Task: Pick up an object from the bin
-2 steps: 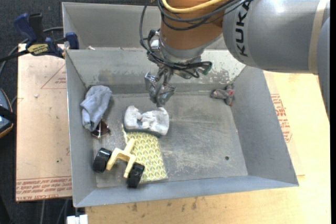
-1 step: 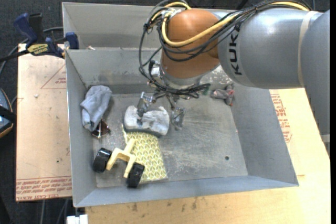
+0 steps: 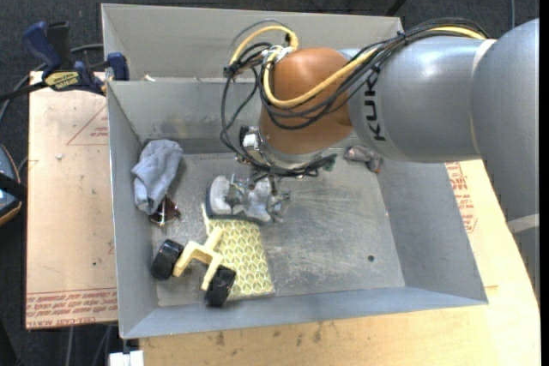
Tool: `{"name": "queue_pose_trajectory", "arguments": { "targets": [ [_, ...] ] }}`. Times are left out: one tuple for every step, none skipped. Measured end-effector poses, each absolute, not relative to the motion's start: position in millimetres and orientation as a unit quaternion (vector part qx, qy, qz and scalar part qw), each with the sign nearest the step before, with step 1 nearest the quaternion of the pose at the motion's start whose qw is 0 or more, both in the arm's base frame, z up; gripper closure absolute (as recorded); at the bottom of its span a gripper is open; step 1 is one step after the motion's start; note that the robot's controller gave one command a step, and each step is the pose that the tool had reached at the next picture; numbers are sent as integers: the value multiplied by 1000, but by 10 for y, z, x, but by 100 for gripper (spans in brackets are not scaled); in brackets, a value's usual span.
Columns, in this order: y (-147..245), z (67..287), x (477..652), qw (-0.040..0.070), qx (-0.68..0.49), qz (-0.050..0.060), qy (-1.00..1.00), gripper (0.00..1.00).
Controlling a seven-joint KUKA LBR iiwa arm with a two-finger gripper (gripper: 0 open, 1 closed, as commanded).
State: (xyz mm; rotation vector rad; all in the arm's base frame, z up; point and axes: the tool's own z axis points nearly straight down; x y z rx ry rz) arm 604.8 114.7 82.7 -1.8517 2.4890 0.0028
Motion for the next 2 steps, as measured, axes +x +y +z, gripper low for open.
{"name": "queue_pose_trajectory", "arguments": {
  "targets": [
    [1148,827,6048,20,-597,1,802,100],
    [1277,1201,6065,4,-604,0,797,100]
  ]
}}
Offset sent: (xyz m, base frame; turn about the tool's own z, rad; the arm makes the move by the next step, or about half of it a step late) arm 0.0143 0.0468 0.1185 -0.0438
